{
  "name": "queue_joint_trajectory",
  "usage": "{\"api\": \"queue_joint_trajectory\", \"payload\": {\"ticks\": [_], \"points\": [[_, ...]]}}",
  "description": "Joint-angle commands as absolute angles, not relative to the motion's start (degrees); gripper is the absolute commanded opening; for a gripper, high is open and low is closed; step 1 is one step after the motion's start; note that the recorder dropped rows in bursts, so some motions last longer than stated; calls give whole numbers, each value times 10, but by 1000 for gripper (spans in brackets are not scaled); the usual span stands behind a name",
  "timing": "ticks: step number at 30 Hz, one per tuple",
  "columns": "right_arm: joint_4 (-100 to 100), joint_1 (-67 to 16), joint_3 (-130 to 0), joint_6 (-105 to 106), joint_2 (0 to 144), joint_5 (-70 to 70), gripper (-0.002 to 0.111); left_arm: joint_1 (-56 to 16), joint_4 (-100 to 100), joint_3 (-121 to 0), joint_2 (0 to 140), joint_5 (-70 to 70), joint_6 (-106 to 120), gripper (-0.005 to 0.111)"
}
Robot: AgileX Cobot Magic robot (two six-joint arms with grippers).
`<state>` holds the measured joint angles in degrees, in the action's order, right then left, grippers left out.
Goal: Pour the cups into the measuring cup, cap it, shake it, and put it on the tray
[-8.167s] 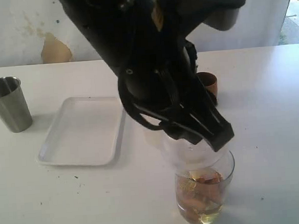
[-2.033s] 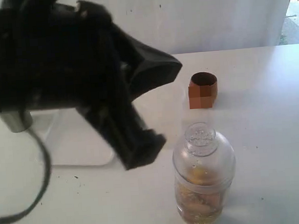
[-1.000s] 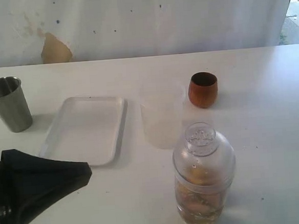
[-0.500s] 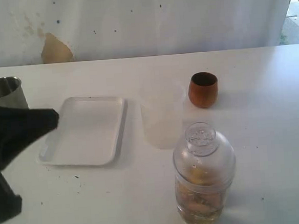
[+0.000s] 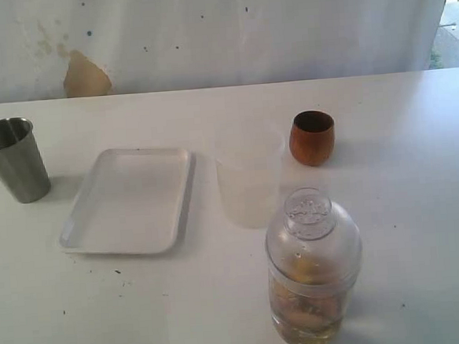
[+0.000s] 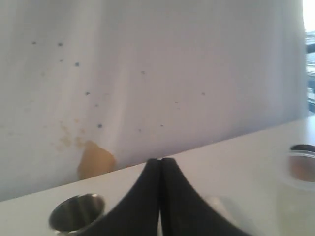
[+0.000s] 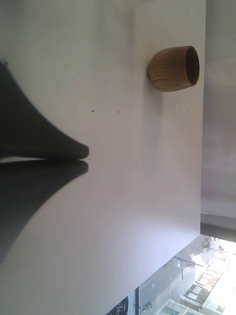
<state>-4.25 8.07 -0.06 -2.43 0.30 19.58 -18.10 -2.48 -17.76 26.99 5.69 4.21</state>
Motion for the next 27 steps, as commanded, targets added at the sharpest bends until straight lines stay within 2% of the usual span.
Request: {"api": "queue_joint_trajectory", "payload": {"ticks": [1, 6, 14, 19, 24, 27], "points": [[-45, 80, 0, -21, 0, 192, 0, -107, -15, -126, 212, 79, 29, 0], [-45, 80, 0, -21, 0, 192, 0, -59, -15, -59, 152, 123, 33, 0], [-45, 80, 0, -21, 0, 192, 0, 49, -13, -12, 24, 20, -29, 0], [-45, 80, 0, -21, 0, 192, 0, 52, -13, 0, 0, -9, -47, 0], [-45, 80, 0, -21, 0, 192, 0, 50, -13, 0, 0, -120, 0, 0], [-45, 80, 0, -21, 0, 192, 0, 50, -13, 0, 0, -135, 22, 0]]}}
